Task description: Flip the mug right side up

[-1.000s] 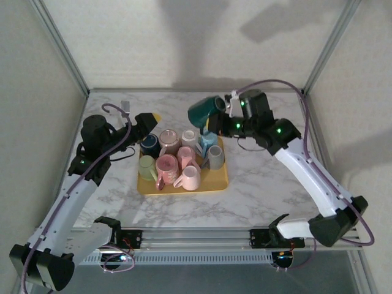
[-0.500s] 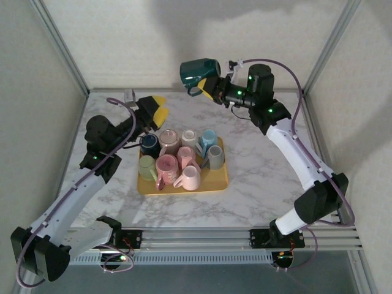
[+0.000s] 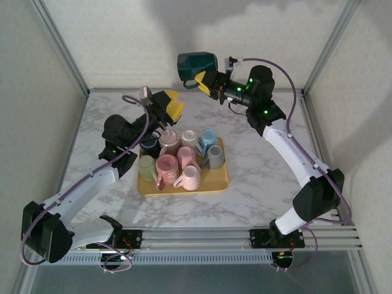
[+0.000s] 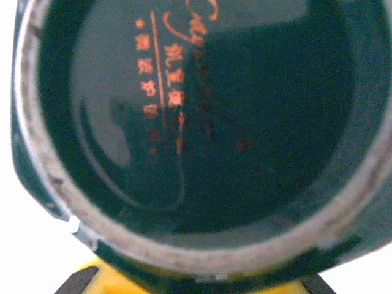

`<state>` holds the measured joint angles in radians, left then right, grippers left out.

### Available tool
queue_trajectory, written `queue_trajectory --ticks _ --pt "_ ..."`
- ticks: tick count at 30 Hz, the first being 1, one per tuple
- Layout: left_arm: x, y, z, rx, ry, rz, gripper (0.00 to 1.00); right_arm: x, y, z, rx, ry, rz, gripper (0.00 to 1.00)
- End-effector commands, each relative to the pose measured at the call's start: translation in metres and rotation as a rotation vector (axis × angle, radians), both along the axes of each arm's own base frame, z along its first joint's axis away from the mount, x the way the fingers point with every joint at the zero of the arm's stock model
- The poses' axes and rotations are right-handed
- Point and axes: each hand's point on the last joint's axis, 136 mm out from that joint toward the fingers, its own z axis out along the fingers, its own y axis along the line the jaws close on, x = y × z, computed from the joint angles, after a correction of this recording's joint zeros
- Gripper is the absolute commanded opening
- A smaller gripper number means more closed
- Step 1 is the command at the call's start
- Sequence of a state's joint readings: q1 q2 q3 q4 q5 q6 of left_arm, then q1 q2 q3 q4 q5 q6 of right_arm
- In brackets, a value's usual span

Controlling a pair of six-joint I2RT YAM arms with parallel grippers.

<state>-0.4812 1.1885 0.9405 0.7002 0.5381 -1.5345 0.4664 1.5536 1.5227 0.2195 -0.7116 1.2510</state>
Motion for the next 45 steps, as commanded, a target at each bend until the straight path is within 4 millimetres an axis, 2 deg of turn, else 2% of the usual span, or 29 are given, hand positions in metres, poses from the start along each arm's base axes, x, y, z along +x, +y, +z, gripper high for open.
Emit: queue_trajectory --ticks 1,10,16,24,38,42,45 --pt "-0.009 0.002 0.037 -0.079 -0.079 -0.006 0.53 -0.028 -0.009 0.052 0.099 -0.177 0.027 0.0" --pt "0.008 -0.005 0.021 0.015 -0.01 0.031 0.52 -0.039 -0.003 0.051 0.107 -0.181 0.059 0.0" --pt "0.018 -0.007 0.003 0.058 0.069 0.052 0.59 -0.048 -0.001 0.056 0.114 -0.2 0.062 0.0" --pt "0.021 -0.006 0.008 0.006 0.061 0.048 0.58 -0.058 0.006 0.056 0.116 -0.197 0.097 0.0" --pt "0.026 0.006 0.01 -0.033 0.059 0.096 0.39 -0.075 0.018 0.05 0.118 -0.186 0.15 0.0" --pt "0.026 0.01 0.011 -0.036 0.053 0.106 0.29 -0.078 0.02 0.046 0.112 -0.176 0.158 0.0" --pt "0.025 0.011 0.015 -0.03 0.034 0.112 0.15 -0.077 0.021 0.041 0.098 -0.168 0.154 0.0"
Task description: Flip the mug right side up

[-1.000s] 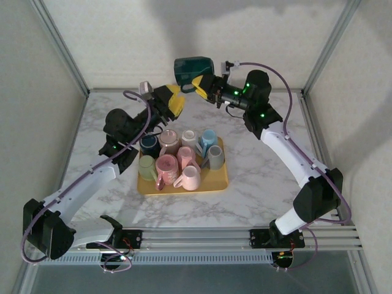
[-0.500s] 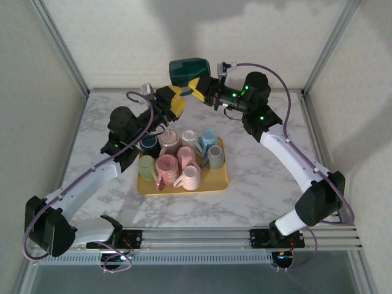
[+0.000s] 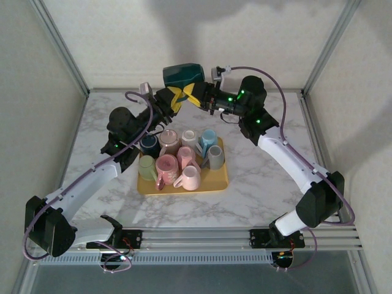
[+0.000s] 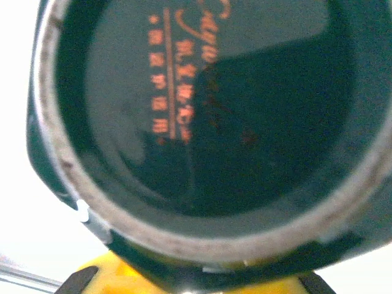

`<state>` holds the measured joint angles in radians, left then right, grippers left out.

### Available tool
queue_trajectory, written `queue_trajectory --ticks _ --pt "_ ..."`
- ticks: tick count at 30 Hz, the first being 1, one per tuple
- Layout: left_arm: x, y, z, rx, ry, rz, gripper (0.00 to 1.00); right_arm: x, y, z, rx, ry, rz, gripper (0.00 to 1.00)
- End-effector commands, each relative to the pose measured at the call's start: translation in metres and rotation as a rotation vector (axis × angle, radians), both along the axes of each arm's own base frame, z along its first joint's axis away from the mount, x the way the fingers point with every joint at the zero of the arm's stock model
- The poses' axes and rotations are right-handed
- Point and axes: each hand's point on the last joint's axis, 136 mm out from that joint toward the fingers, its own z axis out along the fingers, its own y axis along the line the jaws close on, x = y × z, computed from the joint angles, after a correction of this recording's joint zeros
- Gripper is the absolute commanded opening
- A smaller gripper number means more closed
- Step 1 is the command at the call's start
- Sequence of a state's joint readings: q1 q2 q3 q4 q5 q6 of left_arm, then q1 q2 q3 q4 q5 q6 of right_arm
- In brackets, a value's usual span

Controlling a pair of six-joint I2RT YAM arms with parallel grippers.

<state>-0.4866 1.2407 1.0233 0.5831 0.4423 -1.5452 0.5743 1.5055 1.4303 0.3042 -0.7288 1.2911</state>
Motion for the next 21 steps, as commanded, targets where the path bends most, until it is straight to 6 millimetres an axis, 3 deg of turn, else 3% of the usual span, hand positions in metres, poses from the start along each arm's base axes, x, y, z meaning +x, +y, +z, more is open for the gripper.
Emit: queue_trajectory --ticks 1,3,7,9,13,15,21 --pt "-0.003 0.011 0.02 -0.025 -0.071 0.034 0.08 -0.028 -0.011 0.043 0.073 -0.16 0.018 0.0" --pt "-0.002 0.011 0.021 -0.004 -0.077 0.039 0.0 -0.025 -0.011 0.039 0.062 -0.152 0.005 0.04" --pt "-0.004 0.012 0.03 0.032 -0.13 0.055 0.0 -0.019 -0.011 0.031 0.031 -0.137 -0.025 0.52" --pt "-0.007 0.013 0.036 0.045 -0.163 0.066 0.0 -0.016 -0.011 0.028 0.016 -0.128 -0.035 0.66" --pt "-0.01 0.017 0.047 0.075 -0.224 0.085 0.0 -0.013 -0.014 0.022 -0.024 -0.116 -0.051 0.78" --pt "-0.01 0.022 0.05 0.11 -0.248 0.107 0.0 -0.012 -0.021 0.015 -0.068 -0.119 -0.073 0.79" --pt "0.001 0.049 0.044 0.376 -0.247 0.248 0.0 -0.017 -0.067 -0.026 -0.39 -0.179 -0.218 0.77"
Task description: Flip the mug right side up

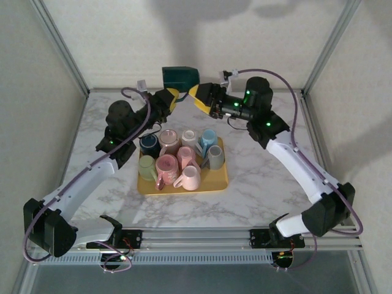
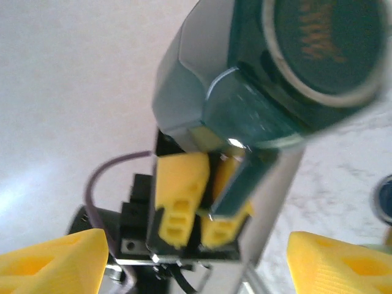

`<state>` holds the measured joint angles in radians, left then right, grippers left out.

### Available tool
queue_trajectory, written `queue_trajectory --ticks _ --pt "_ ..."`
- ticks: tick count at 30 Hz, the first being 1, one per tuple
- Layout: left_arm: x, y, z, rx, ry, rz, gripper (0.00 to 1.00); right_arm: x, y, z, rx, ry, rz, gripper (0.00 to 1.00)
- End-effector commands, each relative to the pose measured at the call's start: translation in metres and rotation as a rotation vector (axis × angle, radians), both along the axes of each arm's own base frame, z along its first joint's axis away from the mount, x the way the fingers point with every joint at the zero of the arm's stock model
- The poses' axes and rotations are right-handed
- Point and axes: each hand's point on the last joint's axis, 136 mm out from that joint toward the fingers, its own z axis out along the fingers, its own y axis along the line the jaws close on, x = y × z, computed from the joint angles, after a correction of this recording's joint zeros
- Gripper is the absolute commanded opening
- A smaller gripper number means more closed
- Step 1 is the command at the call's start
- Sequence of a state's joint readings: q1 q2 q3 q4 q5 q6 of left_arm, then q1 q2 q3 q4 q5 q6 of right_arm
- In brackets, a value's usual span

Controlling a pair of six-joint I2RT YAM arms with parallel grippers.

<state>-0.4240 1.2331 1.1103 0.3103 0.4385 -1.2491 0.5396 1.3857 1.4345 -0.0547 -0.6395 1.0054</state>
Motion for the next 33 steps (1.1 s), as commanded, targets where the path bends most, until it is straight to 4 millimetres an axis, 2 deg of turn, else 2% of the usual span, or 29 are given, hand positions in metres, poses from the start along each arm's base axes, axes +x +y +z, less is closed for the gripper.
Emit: queue_trajectory --ticks 1,6,9,12,15,18,23,29,33 --pt "-0.016 0.034 0.061 0.145 -0.212 0.126 0.0 -0.014 -0.041 -0.012 -0.246 -0.117 -0.109 0.77" --pt "-0.004 0.067 0.048 0.326 -0.194 0.245 0.0 -0.024 -0.078 -0.053 -0.524 -0.14 -0.16 0.77" --pt "0.007 0.089 0.029 0.482 -0.139 0.333 0.0 -0.026 -0.091 -0.076 -0.641 -0.125 -0.152 0.77" --pt "0.018 0.109 0.01 0.643 -0.083 0.4 0.0 -0.025 -0.095 -0.089 -0.696 -0.123 -0.131 0.76" --pt "0.025 0.135 -0.008 0.792 -0.015 0.486 0.0 -0.022 -0.092 -0.096 -0.714 -0.124 -0.099 0.76" --pt "0.031 0.169 -0.03 0.915 0.065 0.564 0.0 -0.018 -0.084 -0.102 -0.698 -0.13 -0.052 0.76" --pt "0.036 0.241 -0.089 1.129 0.299 0.693 0.0 -0.011 -0.067 -0.097 -0.584 -0.124 0.003 0.75" --pt "0.042 0.31 -0.154 1.305 0.512 0.697 0.0 0.002 -0.055 -0.106 -0.56 -0.076 0.033 0.75" --pt "0.047 0.347 -0.186 1.32 0.596 0.722 0.0 0.009 -0.05 -0.109 -0.549 -0.055 0.041 0.74"
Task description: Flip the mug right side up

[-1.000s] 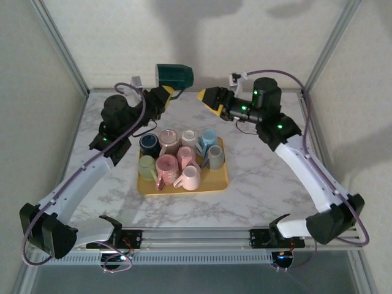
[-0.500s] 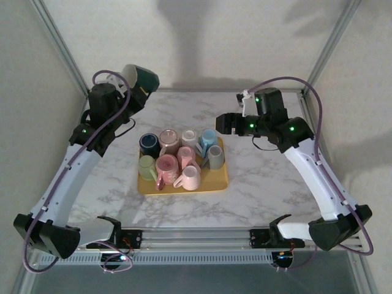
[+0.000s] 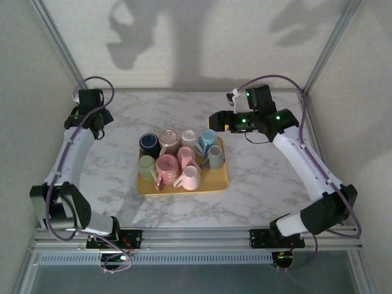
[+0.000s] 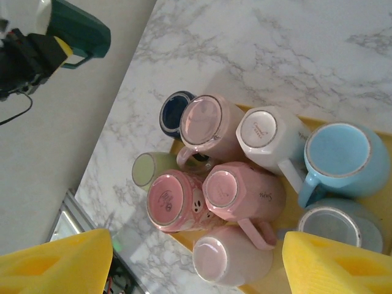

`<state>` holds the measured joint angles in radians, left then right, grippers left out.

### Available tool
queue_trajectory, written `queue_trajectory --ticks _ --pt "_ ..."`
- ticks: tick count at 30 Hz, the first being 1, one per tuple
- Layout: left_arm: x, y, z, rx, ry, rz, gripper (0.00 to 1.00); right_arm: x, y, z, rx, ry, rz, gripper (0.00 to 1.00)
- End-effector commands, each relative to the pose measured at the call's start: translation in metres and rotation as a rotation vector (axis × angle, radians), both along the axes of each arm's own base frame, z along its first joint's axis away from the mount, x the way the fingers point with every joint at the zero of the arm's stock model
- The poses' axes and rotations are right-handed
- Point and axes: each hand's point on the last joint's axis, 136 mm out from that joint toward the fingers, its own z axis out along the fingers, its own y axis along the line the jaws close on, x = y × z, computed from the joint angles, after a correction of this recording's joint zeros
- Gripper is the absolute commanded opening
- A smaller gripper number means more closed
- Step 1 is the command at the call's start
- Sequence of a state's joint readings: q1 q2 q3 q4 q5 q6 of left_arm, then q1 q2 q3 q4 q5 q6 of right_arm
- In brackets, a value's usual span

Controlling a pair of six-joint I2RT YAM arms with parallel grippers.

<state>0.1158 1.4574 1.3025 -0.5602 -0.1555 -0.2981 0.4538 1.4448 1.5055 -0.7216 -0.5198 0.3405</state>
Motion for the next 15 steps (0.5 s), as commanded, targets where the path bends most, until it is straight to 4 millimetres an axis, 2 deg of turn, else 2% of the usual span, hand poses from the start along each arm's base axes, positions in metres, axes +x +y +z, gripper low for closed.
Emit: queue_trajectory --ticks 1,5,10,15 --pt "0.01 0.039 -0.003 0.081 -0.018 0.048 0.0 0.006 0.007 0.015 0.053 -0.014 0.013 0.74" --pt "0.025 0.059 -0.034 0.039 0.031 0.058 0.0 0.011 0.011 0.012 0.06 -0.001 0.01 0.74" --pt "0.043 0.078 -0.06 0.053 0.101 0.07 0.0 0.017 0.012 0.004 0.053 0.017 0.008 0.73" --pt "0.059 0.082 -0.083 0.036 0.129 0.065 0.0 0.022 0.014 -0.002 0.048 0.029 0.003 0.73"
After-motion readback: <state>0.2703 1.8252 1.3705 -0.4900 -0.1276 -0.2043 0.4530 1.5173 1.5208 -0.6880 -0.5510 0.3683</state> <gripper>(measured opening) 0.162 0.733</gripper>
